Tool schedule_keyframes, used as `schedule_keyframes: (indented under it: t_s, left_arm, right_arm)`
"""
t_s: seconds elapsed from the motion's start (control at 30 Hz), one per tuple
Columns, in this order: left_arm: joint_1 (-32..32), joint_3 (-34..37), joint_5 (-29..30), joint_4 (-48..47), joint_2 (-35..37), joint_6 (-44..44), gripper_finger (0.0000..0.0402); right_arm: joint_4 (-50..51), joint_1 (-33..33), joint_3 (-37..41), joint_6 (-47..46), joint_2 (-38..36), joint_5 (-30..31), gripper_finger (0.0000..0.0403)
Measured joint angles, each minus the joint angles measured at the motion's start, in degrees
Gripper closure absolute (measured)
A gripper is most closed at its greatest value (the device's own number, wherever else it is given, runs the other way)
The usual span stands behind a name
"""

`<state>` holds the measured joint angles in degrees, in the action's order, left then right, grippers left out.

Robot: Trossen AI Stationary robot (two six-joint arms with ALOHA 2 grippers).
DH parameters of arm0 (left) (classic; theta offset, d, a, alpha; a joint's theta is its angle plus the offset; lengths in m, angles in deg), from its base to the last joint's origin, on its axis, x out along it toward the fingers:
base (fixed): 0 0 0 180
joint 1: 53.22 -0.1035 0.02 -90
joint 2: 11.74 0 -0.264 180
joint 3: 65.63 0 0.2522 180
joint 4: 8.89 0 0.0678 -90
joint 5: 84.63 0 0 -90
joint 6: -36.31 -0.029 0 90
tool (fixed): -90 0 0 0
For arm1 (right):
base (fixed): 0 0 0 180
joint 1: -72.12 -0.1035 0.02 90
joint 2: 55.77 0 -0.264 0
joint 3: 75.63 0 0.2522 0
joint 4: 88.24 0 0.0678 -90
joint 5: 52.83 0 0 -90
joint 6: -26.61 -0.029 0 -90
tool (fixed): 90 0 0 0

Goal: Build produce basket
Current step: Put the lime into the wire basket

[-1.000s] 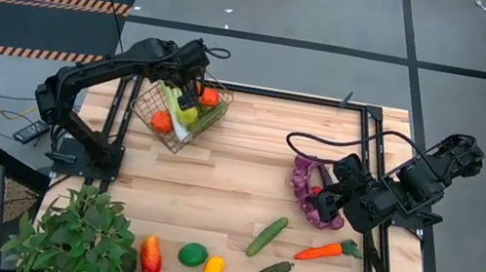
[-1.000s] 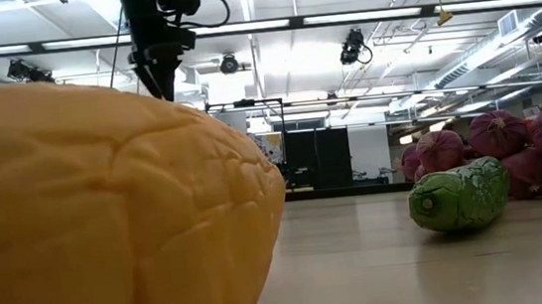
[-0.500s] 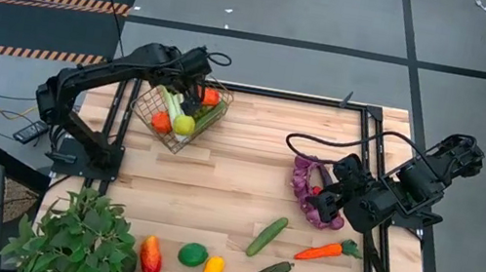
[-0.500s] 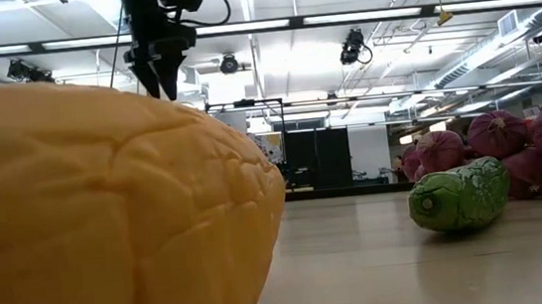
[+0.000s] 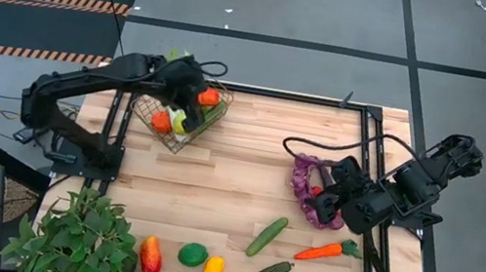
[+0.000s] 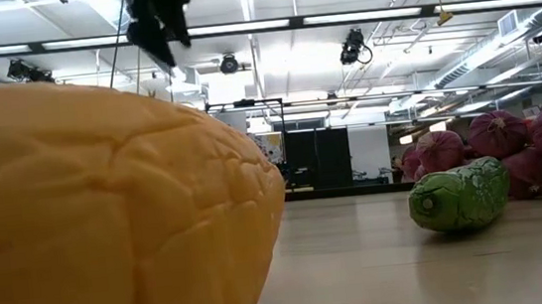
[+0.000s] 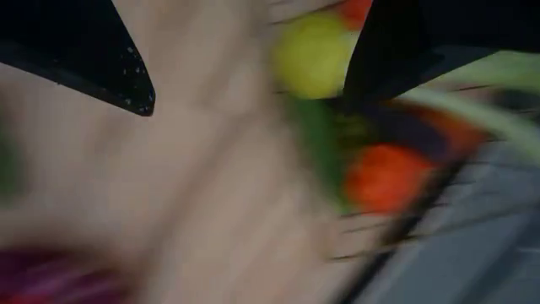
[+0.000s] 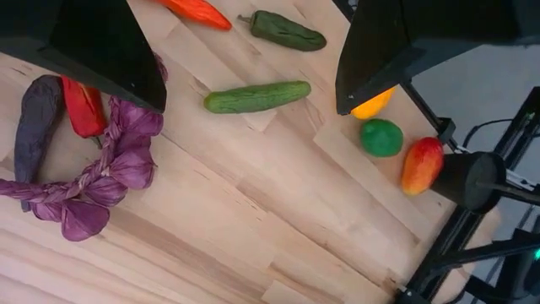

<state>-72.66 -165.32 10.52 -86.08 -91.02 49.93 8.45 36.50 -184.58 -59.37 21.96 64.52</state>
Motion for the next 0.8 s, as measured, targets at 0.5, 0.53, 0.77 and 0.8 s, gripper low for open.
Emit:
schedule_keyframes:
  t_s: [0.5,0.53,0.77,0.8]
  left_arm:
    - [18.4,0.0,-20.4,7.7,-0.7,11.9,0.0012]
    - [19.5,0.0,-20.4,8.2,-1.2,12.7,0.0012]
    - [26.6,0.0,-20.2,9.0,-3.1,14.3,0.0012]
    - [27.7,0.0,-20.2,8.8,-3.3,14.3,0.0012]
  right_arm:
    - [-15.5,-0.7,10.8,0.1,0.0,-4.5,0.0055]
    - [-15.9,-0.9,11.1,0.1,0.0,-4.5,0.0055]
    - [-16.8,-3.0,11.4,-0.6,0.0,-4.5,0.0055]
    - [-16.8,-3.3,11.4,-0.9,0.0,-4.5,0.0055]
